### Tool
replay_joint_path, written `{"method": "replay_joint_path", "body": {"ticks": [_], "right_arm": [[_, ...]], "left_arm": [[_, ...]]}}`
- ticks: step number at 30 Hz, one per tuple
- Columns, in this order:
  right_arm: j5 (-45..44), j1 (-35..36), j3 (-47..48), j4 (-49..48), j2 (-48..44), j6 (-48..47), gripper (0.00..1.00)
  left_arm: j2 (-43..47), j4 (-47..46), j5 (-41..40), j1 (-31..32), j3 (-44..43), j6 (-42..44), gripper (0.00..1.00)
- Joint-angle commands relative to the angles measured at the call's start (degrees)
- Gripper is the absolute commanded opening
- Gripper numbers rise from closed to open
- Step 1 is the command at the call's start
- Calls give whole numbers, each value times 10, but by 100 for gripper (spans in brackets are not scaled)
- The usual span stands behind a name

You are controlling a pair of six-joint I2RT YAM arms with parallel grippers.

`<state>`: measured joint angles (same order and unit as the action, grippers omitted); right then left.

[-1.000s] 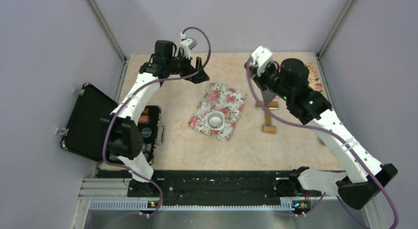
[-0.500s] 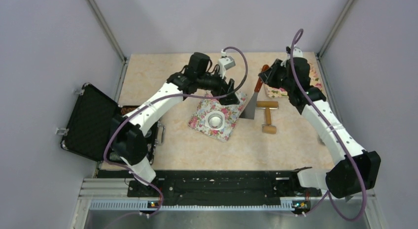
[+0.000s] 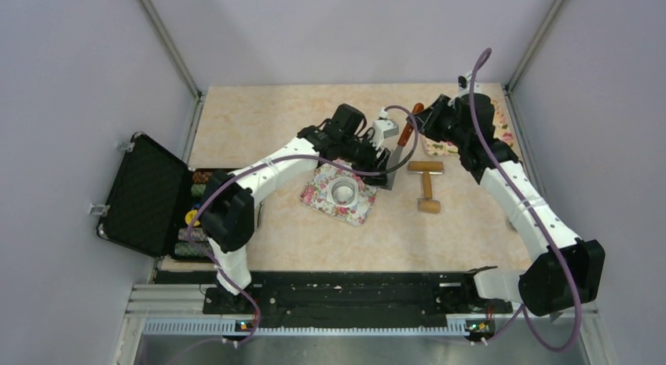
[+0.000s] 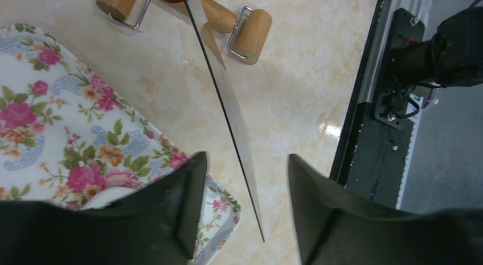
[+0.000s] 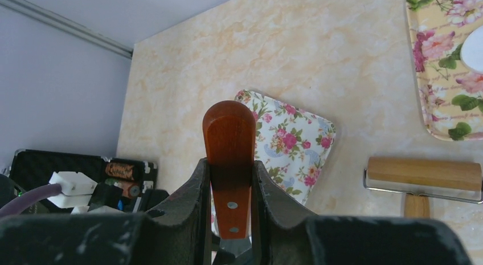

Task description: Roll out the dumpling wrappers from the dough

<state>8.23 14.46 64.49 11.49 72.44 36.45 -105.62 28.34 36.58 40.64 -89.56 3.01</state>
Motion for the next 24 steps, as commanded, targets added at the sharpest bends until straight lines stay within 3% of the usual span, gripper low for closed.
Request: {"method": "replay_joint_path", "body": {"ticks": [1,2,3,4,6,7,10,14,17,20,24], "right_arm": [[20,-9,-5,-49,-22,24,0],[23,-11,-7,-52,-22,26,0],[25,-12,-8,-54,-23,26,0],[29,-13,-8,-58,-24,22,0],[51,-15,-8,-71,-26,-12,0],[65,-19,-6,-72,-27,-33,9],[137,-45,-11,-78,-29,-99,54],[294,-113,-44,-130,-26,-107,90],[430,-141,-56,-166,-12,-126,97],[538,-142,-75,-195,-13,-168,97],[592,-142,-137,-312,-50,-160,96]], "left_arm": [[0,-2,14,5,-29,10,47],[-2,-1,14,6,-29,10,30],[-4,1,14,7,-31,11,7],[-5,4,14,7,-33,11,0],[-1,9,17,6,-34,17,0],[4,10,20,5,-32,20,0],[25,11,47,-5,-23,31,0],[47,12,131,-26,-12,44,0],[53,11,184,-32,-2,48,0],[52,9,212,-32,4,48,0],[42,4,224,-32,4,38,0]]}}
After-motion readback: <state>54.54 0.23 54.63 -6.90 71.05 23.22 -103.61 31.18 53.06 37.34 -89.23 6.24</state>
